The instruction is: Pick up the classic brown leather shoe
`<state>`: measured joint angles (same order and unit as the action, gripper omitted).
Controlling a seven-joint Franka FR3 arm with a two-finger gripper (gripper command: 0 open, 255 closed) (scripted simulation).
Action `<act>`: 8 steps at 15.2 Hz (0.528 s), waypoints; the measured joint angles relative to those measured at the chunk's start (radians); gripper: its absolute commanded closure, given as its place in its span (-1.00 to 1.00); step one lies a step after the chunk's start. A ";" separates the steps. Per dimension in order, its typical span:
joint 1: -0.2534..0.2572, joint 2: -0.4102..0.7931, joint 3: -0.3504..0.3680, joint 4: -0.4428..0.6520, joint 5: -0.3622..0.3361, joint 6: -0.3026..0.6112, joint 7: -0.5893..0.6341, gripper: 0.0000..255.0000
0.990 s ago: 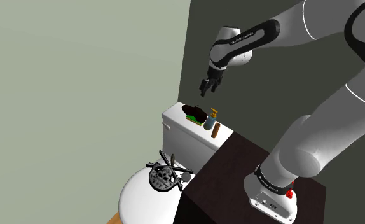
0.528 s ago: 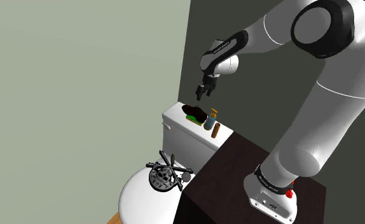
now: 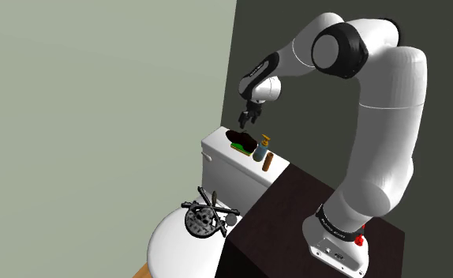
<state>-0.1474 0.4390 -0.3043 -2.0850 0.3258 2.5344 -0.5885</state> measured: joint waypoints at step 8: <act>-0.095 0.255 0.062 0.222 0.074 0.032 -0.075 -1.00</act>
<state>-0.2429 0.6942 -0.2421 -1.8630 0.4001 2.5662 -0.6640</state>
